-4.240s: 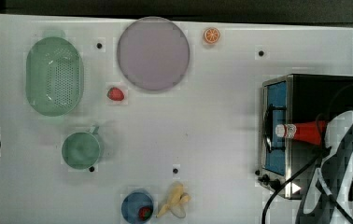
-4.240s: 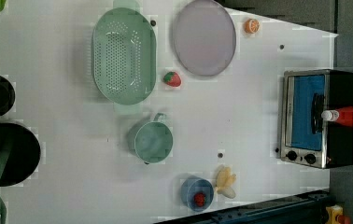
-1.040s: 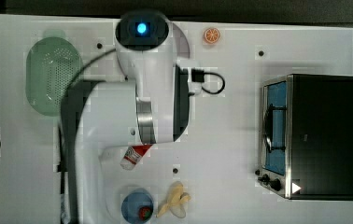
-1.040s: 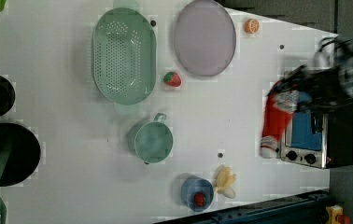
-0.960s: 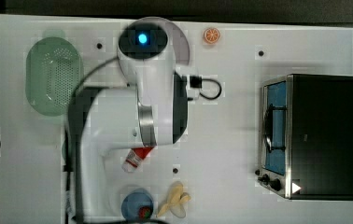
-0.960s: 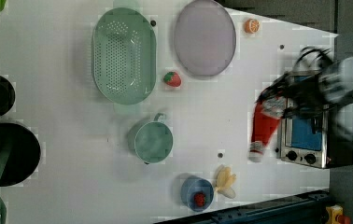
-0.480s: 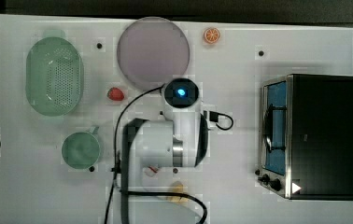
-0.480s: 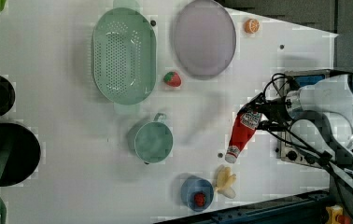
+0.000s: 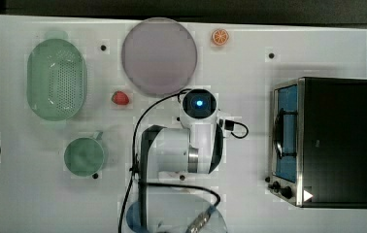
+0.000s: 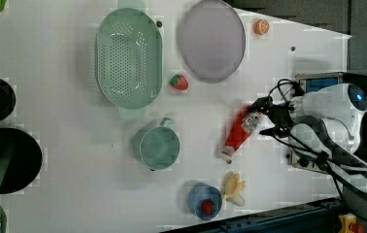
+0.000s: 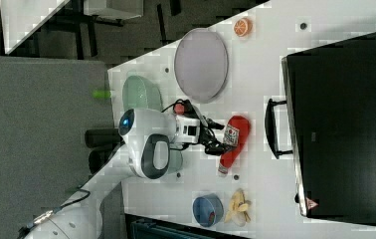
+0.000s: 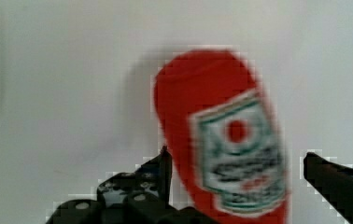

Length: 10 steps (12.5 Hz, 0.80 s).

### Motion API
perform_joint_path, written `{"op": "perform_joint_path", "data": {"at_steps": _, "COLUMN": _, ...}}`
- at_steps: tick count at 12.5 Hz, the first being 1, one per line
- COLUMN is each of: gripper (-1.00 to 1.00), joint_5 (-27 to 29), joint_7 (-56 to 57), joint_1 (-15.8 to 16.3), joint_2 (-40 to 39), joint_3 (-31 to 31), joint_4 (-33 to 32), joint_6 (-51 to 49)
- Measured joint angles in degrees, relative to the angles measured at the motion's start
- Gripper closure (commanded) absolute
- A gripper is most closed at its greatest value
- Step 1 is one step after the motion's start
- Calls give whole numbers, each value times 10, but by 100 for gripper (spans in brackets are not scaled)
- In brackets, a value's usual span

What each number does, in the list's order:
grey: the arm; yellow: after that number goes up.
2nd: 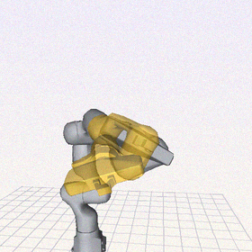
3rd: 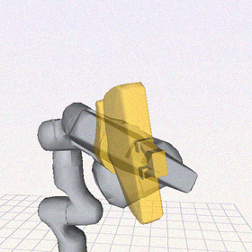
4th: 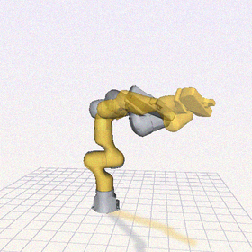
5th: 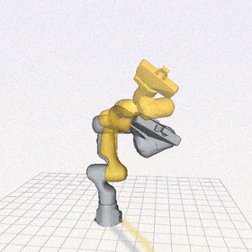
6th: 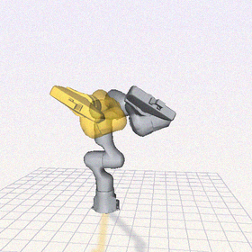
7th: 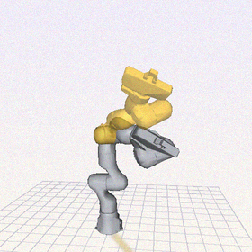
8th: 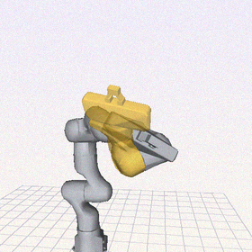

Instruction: Pick Ketchup from oven and place it on table.

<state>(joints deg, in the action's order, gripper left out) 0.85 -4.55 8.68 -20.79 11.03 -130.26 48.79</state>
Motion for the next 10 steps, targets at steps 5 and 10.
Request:
{"op": "perform_joint_path", "data": {"at_steps": 5, "gripper": -100, "joint_5": -11, "joint_7": -15, "joint_1": -4, "joint_2": 60, "joint_3": -4, "joint_4": 11, "joint_6": -50}}
{"op": "perform_joint_path", "data": {"at_steps": 10, "gripper": -100, "joint_5": -22, "joint_7": -28, "joint_1": -6, "joint_2": 221, "joint_3": -13, "joint_4": 148, "joint_6": -211}}
